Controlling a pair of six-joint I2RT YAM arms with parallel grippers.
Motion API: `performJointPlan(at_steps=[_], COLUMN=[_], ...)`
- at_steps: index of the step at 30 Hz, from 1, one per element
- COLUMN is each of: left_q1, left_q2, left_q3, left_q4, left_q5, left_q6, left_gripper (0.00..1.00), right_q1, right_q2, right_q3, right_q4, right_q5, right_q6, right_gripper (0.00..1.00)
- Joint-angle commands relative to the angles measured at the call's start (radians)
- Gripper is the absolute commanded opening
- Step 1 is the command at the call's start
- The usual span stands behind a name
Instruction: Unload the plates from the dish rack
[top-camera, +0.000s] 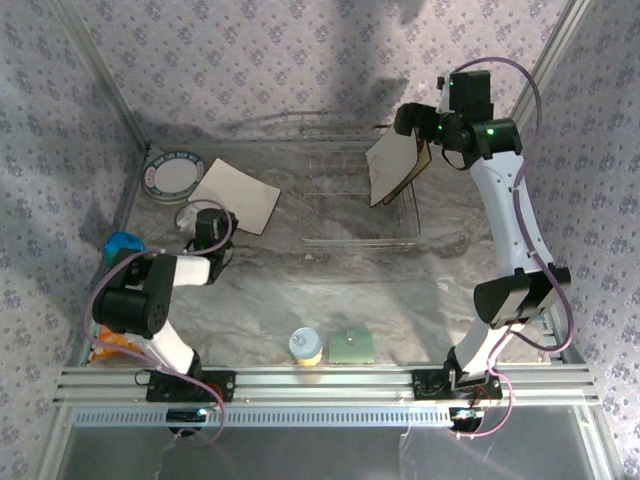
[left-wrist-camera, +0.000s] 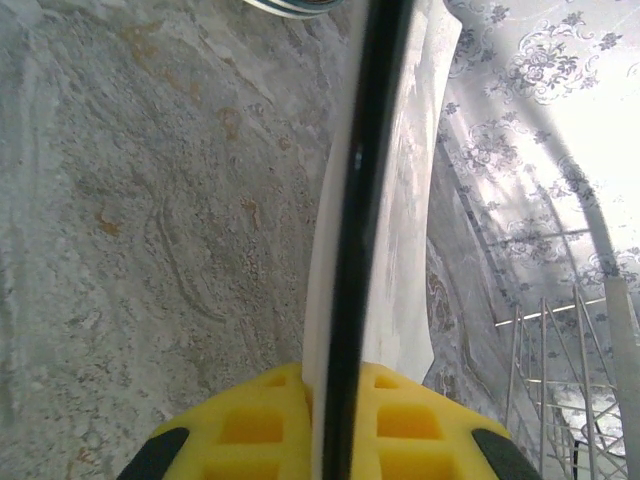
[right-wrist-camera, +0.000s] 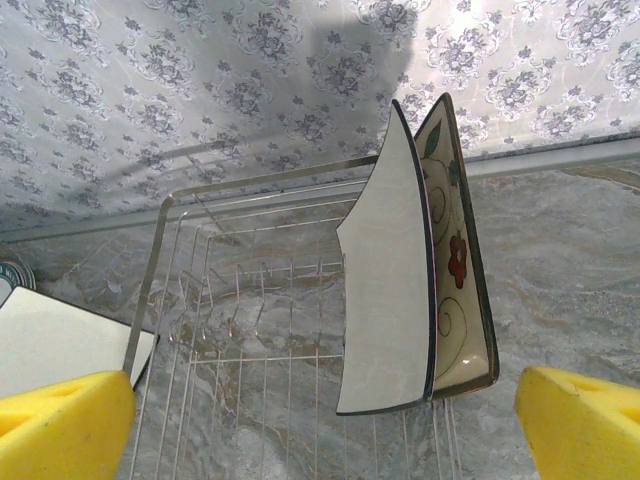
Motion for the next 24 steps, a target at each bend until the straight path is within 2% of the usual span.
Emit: performJointPlan(at_steps=[1, 15, 20, 24], left_q1=[-0.016, -0.050, -0.058, -0.063], left_q2=[0.028, 0.159, 0.169, 0.172], left_q3=[0.078, 0.123, 0.127, 0.129], left_q4=[0.249, 0.281, 0.269, 0.260], left_q5=[-0.043, -0.091, -0.102, -0.104], left_q6=[-0.049, -0.105, -0.115, -0.121], left_gripper=[0.00, 0.00, 0.06, 0.15], right_q1=[-0.005, -0.017, -0.020, -0.022], right_q2=[-0.012, -0.013, -0.015, -0.019], right_q3=[-0.001, 0.009, 0.006, 0.004], right_q4=[0.007, -0.005, -0.004, -0.004], right_q5=[-0.011, -0.025, -0.030, -0.031], right_q6=[-0.013, -0.022, -0.022, -0.022], right_gripper=[1.00, 1.00, 1.00, 1.00])
